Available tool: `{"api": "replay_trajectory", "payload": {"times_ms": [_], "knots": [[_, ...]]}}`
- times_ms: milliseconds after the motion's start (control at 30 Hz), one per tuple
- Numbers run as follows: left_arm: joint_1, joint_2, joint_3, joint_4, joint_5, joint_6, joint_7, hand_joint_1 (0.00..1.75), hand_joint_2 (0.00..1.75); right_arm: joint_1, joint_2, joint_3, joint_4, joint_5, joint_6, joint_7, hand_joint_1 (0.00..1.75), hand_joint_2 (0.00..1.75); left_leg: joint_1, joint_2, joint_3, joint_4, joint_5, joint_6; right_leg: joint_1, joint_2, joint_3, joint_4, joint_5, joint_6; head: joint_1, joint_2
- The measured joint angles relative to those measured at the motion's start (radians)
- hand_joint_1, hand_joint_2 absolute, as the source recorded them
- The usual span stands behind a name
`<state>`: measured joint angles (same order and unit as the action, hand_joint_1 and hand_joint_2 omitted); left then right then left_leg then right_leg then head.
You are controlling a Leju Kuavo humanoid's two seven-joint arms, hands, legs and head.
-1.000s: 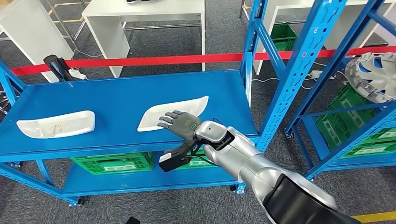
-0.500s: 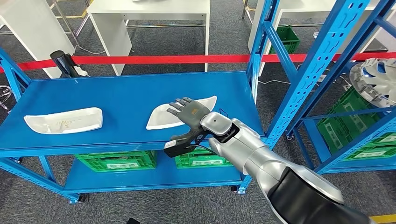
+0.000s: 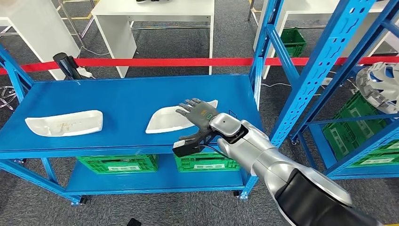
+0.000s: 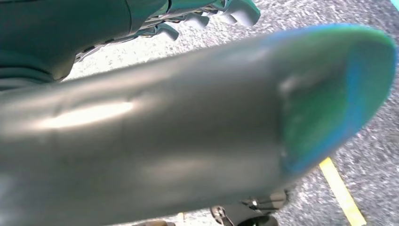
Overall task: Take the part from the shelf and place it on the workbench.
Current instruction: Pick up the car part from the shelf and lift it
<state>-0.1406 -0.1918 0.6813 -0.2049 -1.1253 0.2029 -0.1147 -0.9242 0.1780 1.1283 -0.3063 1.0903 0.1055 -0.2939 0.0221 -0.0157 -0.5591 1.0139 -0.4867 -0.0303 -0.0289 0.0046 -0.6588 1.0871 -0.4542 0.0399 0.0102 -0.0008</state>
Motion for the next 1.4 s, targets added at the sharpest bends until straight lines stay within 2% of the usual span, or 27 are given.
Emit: {"api": "replay_trajectory", "payload": {"times_ms": [33,67,100,167,200,233,300,333,367,400,467,500,533,600,667,733,833,1067,1133,1167,1200,1267,1300,1333,1367,1400], "knots": [[0.000,0.001,0.000,0.000,-0.001,0.000,0.001,0.00,0.00,0.001,0.000,-0.001,0.000,-0.004,0.001,-0.003,0.00,0.00,0.000,-0.001,-0.002,0.009,-0.008,-0.008,0.001,0.003,0.013,-0.023,0.002,-0.006,0.000,0.000],[0.000,0.001,0.000,0.000,-0.002,0.000,0.003,0.00,0.00,0.002,-0.001,-0.002,0.001,-0.009,0.003,-0.005,0.00,0.00,-0.001,-0.003,-0.003,0.013,-0.012,-0.015,0.004,0.005,0.013,-0.020,-0.007,-0.016,0.001,0.000],[0.000,0.000,0.000,0.000,-0.002,0.000,0.005,0.00,0.00,0.002,-0.002,-0.004,0.001,-0.015,0.007,-0.010,0.00,0.00,0.000,-0.004,-0.002,0.013,-0.013,-0.020,0.005,0.005,0.013,-0.020,-0.008,-0.028,0.001,0.000],[0.000,0.000,0.000,0.000,-0.003,0.000,0.005,0.00,0.00,0.002,-0.003,-0.010,0.003,-0.027,0.014,-0.018,0.00,0.00,0.001,-0.001,-0.004,0.019,-0.021,-0.028,0.003,0.004,0.017,-0.020,-0.012,-0.043,-0.001,0.000],[0.000,0.000,0.000,0.000,-0.004,0.000,0.005,0.00,0.00,0.002,-0.003,-0.014,0.003,-0.033,0.017,-0.022,0.00,0.00,0.002,0.003,-0.017,0.045,-0.034,-0.032,0.002,0.003,0.021,-0.022,-0.013,-0.049,-0.003,0.000],[-0.001,0.000,0.000,-0.001,-0.005,0.000,0.004,0.00,0.00,0.002,-0.002,-0.018,0.003,-0.039,0.017,-0.026,0.00,0.00,0.002,0.006,-0.041,0.092,-0.055,-0.034,0.001,0.003,0.025,-0.024,-0.014,-0.054,-0.005,0.000],[0.000,0.000,0.000,0.000,-0.004,0.002,0.003,0.00,0.00,0.008,-0.003,-0.025,0.004,-0.050,0.016,-0.033,0.00,0.00,0.001,0.009,-0.114,0.221,-0.100,-0.036,0.004,0.001,0.030,-0.026,-0.018,-0.060,-0.008,0.000],[0.001,0.000,0.000,0.000,-0.003,0.006,0.003,0.00,0.00,0.013,-0.004,-0.028,0.005,-0.055,0.014,-0.037,0.00,0.00,0.001,0.009,-0.144,0.267,-0.106,-0.035,0.006,0.001,0.032,-0.026,-0.020,-0.063,-0.008,0.000],[0.002,0.000,0.000,0.000,-0.002,0.012,0.002,0.00,0.00,0.020,-0.005,-0.031,0.005,-0.060,0.010,-0.039,0.00,0.00,0.001,0.009,-0.160,0.280,-0.093,-0.033,0.007,0.001,0.034,-0.026,-0.022,-0.064,-0.008,0.000],[0.003,0.000,0.000,0.000,-0.001,0.020,0.002,0.00,0.00,0.026,-0.006,-0.035,0.005,-0.063,0.003,-0.041,0.00,0.00,0.000,0.009,-0.158,0.257,-0.063,-0.029,0.008,0.002,0.038,-0.026,-0.024,-0.064,-0.008,0.000],[0.002,0.000,0.000,0.000,0.000,0.034,0.000,0.00,0.00,0.034,-0.008,-0.044,0.006,-0.067,-0.016,-0.043,0.00,0.00,-0.003,0.011,-0.112,0.135,0.013,-0.019,0.009,0.002,0.045,-0.027,-0.029,-0.061,-0.007,0.000],[0.001,0.000,0.000,0.000,0.000,0.037,-0.002,0.00,0.00,0.035,-0.008,-0.048,0.006,-0.068,-0.026,-0.045,0.00,0.00,-0.006,0.012,-0.086,0.077,0.034,-0.015,0.010,0.002,0.047,-0.027,-0.031,-0.058,-0.008,0.000],[0.000,0.000,0.000,0.000,0.000,0.039,-0.003,0.00,0.00,0.036,-0.008,-0.050,0.006,-0.068,-0.034,-0.048,0.00,0.00,-0.009,0.013,-0.068,0.037,0.043,-0.012,0.011,0.003,0.048,-0.029,-0.032,-0.053,-0.007,0.000],[-0.001,-0.004,0.000,0.000,0.002,0.040,-0.004,0.00,0.00,0.039,-0.008,-0.053,0.006,-0.070,-0.043,-0.056,0.00,0.00,-0.011,0.011,-0.056,0.012,0.042,-0.016,0.016,0.002,0.047,-0.032,-0.032,-0.052,-0.007,0.000],[0.000,-0.006,0.000,0.000,0.004,0.040,-0.003,0.00,0.00,0.043,-0.008,-0.054,0.006,-0.072,-0.045,-0.061,0.00,0.87,-0.010,0.006,-0.057,0.009,0.045,-0.019,0.018,0.000,0.051,-0.037,-0.030,-0.056,-0.007,0.000],[0.000,-0.006,0.000,0.000,0.005,0.039,-0.003,0.00,0.00,0.044,-0.007,-0.054,0.006,-0.071,-0.048,-0.063,0.00,1.75,-0.012,0.003,-0.057,0.009,0.044,-0.012,0.016,-0.002,0.057,-0.047,-0.026,-0.051,-0.007,0.000],[0.000,-0.006,0.000,0.000,0.006,0.040,-0.002,0.00,0.00,0.044,-0.001,-0.054,0.006,-0.068,-0.056,-0.069,0.00,1.75,-0.014,0.003,-0.057,0.010,0.042,-0.001,0.014,-0.002,0.063,-0.058,-0.022,-0.035,-0.007,0.000],[0.001,-0.006,0.001,0.000,0.011,0.062,0.005,0.00,0.00,0.044,0.008,-0.054,0.006,-0.064,-0.058,-0.072,0.00,1.75,-0.027,0.001,-0.058,0.014,0.038,0.023,0.003,-0.005,0.071,-0.069,-0.019,-0.006,-0.007,0.000],[0.000,-0.006,0.002,0.000,0.012,0.074,0.008,0.00,0.00,0.044,0.011,-0.054,0.006,-0.064,-0.057,-0.072,0.00,1.75,-0.024,-0.002,-0.054,0.007,0.041,0.032,0.002,-0.009,0.072,-0.066,-0.025,0.001,-0.007,0.000],[0.000,-0.006,0.002,0.000,0.013,0.081,0.011,0.00,0.00,0.043,0.012,-0.054,0.006,-0.063,-0.057,-0.072,0.00,1.75,-0.022,-0.004,-0.051,0.003,0.044,0.038,0.002,-0.009,0.064,-0.046,-0.039,0.002,-0.006,0.000],[0.000,-0.006,0.002,0.000,0.013,0.087,0.014,0.00,0.00,0.042,0.012,-0.054,0.006,-0.062,-0.056,-0.073,0.00,1.75,-0.020,-0.008,-0.048,-0.001,0.046,0.042,0.002,-0.009,0.045,-0.005,-0.063,0.002,-0.006,0.000],[0.000,-0.006,0.002,0.000,0.013,0.097,0.022,0.00,0.00,0.043,0.012,-0.054,0.006,-0.058,-0.054,-0.074,0.00,1.75,-0.021,-0.017,-0.048,-0.002,0.047,0.047,0.005,-0.007,-0.020,0.130,-0.126,-0.001,-0.006,0.000],[0.002,-0.006,0.002,0.000,0.014,0.099,0.025,0.00,0.00,0.045,0.012,-0.054,0.006,-0.056,-0.053,-0.075,0.00,1.75,-0.022,-0.024,-0.048,-0.001,0.047,0.047,0.007,-0.006,-0.052,0.192,-0.148,-0.003,-0.006,0.000],[0.003,-0.006,0.003,0.001,0.014,0.100,0.027,0.00,0.00,0.048,0.012,-0.054,0.006,-0.054,-0.052,-0.075,0.00,1.75,-0.024,-0.032,-0.048,0.000,0.047,0.047,0.008,-0.006,-0.071,0.224,-0.151,-0.006,-0.006,0.000],[0.004,-0.006,0.004,0.001,0.016,0.102,0.029,0.00,0.00,0.049,0.012,-0.054,0.006,-0.054,-0.051,-0.076,0.00,1.75,-0.025,-0.042,-0.048,0.002,0.046,0.046,0.010,-0.004,-0.070,0.216,-0.135,-0.010,-0.006,0.000],[0.004,-0.007,0.006,0.001,0.017,0.103,0.029,0.00,0.00,0.050,0.013,-0.054,0.006,-0.053,-0.051,-0.076,0.00,1.75,-0.025,-0.053,-0.048,0.004,0.045,0.045,0.012,0.001,-0.049,0.168,-0.102,-0.015,-0.006,0.000]]}}
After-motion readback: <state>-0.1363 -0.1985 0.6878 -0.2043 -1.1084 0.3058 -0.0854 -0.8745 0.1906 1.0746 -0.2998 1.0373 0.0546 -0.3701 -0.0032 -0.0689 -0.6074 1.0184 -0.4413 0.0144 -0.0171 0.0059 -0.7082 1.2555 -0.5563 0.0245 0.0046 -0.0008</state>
